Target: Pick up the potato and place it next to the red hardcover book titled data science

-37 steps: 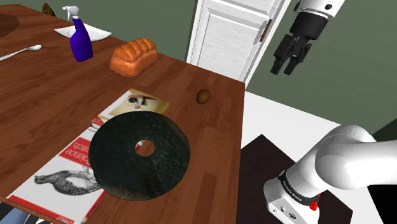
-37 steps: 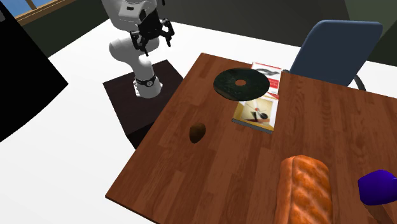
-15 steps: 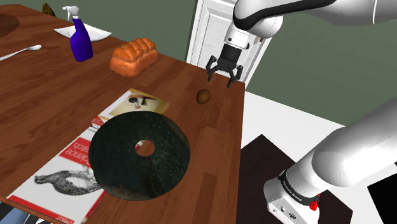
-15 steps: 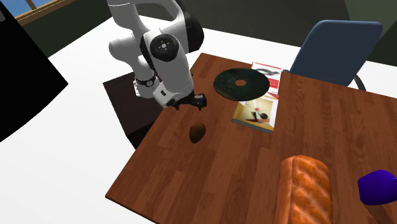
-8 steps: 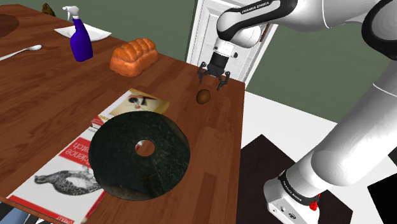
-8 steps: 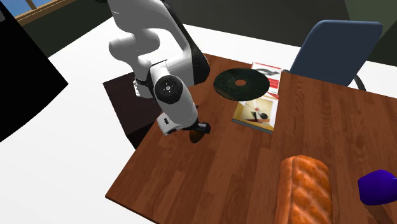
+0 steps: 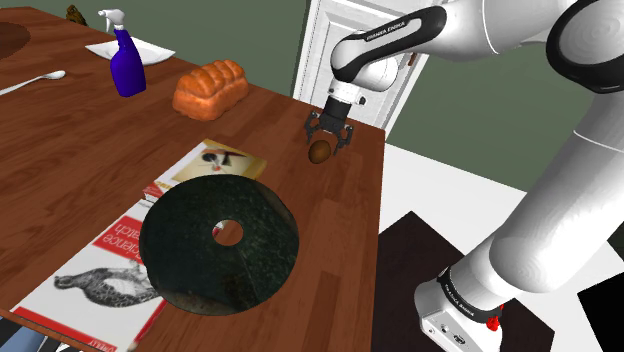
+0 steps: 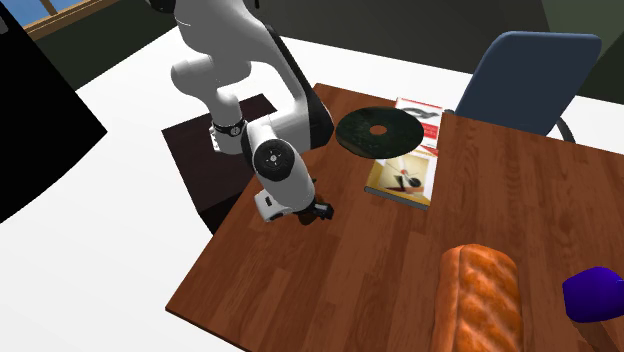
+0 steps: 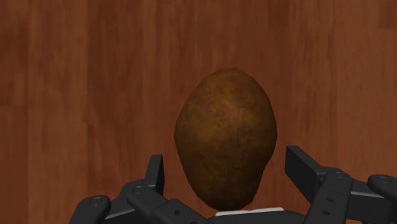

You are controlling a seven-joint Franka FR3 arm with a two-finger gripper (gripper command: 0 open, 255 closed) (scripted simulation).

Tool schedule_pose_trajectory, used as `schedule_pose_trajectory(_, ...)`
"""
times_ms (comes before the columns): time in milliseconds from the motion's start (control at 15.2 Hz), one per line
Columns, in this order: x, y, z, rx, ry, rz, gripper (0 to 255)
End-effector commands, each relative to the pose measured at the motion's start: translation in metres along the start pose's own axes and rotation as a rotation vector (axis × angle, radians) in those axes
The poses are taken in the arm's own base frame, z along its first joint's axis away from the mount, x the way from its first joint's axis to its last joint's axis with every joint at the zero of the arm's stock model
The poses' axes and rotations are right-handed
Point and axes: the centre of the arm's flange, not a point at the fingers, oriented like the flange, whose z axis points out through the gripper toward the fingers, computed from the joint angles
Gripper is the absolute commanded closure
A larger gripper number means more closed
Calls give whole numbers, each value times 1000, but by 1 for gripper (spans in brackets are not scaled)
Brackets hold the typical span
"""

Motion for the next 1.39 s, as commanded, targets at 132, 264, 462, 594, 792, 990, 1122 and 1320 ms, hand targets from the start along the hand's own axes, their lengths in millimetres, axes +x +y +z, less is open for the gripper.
schedule_pose_trajectory(132,0,0,4,0,0,0,0)
schedule_pose_trajectory(264,0,0,4,0,0,0,0)
schedule_pose_trajectory(462,0,0,4,0,0,0,0)
schedule_pose_trajectory(594,0,0,4,0,0,0,255)
schedule_pose_trajectory(792,0,0,4,0,0,0,255)
schedule_pose_trajectory(990,0,0,4,0,0,0,255)
schedule_pose_trajectory(1122,0,0,4,0,0,0,255)
schedule_pose_trajectory(1320,-5,-1,-11,0,0,0,255)
